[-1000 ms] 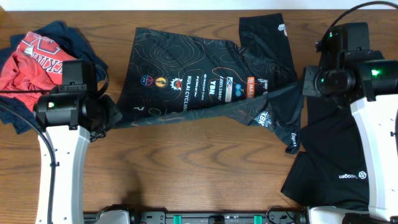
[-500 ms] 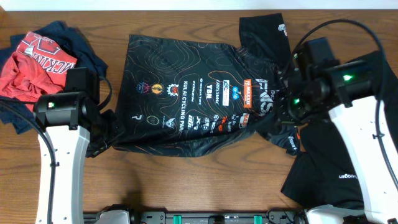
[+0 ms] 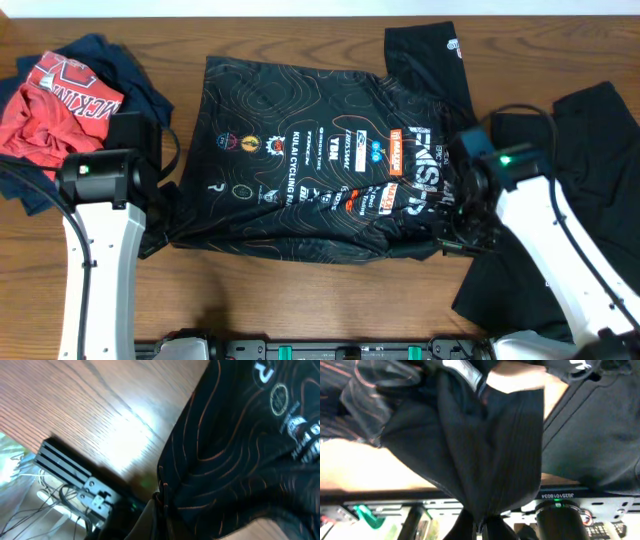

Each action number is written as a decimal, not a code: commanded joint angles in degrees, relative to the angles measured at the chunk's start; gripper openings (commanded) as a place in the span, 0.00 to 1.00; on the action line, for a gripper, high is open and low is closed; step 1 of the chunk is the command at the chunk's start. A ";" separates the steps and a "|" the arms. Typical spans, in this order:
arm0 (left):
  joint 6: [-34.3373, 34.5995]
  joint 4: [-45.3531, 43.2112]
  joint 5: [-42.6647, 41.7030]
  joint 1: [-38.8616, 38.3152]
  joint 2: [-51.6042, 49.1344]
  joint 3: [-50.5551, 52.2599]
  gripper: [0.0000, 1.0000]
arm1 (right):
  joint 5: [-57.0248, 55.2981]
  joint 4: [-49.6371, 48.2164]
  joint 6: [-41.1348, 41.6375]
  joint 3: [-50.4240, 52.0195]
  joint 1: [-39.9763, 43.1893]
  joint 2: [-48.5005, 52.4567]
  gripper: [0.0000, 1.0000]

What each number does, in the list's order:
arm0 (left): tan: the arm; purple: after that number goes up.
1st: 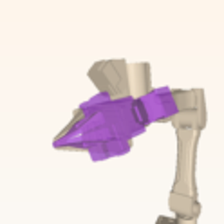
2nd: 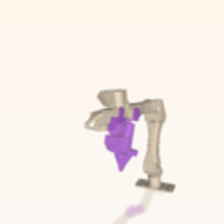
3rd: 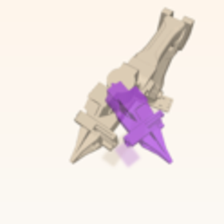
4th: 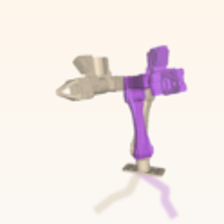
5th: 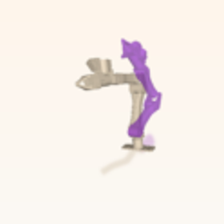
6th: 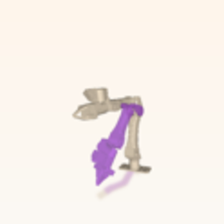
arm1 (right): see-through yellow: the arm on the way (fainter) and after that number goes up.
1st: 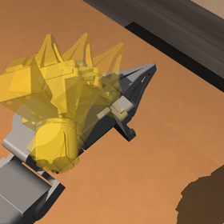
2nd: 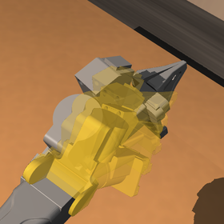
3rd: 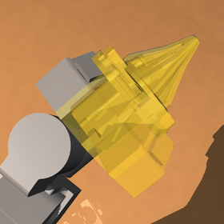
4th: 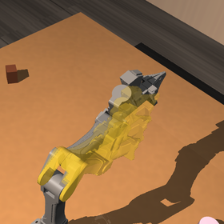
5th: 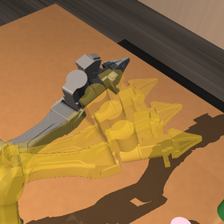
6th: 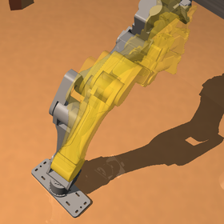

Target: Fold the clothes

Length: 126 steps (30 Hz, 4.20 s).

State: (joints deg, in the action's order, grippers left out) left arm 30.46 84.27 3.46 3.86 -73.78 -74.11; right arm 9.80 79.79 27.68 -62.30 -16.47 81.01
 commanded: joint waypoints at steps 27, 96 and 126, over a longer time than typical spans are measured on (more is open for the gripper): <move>5.46 -24.37 1.20 -0.09 -7.08 12.39 0.06 | -16.00 -26.21 -8.15 -9.33 11.02 1.33 0.01; 0.04 -65.31 -0.04 -0.09 -24.72 12.28 0.17 | -11.43 -41.62 -11.91 -10.01 7.82 15.87 0.01; 0.04 -64.48 -0.04 -0.09 -24.72 12.28 0.28 | -1.20 -27.56 -2.27 -9.99 -8.04 15.87 0.73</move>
State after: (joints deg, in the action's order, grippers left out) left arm 30.68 19.49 3.40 3.84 -98.50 -61.52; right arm 7.35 52.40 26.98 -71.72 -24.23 97.08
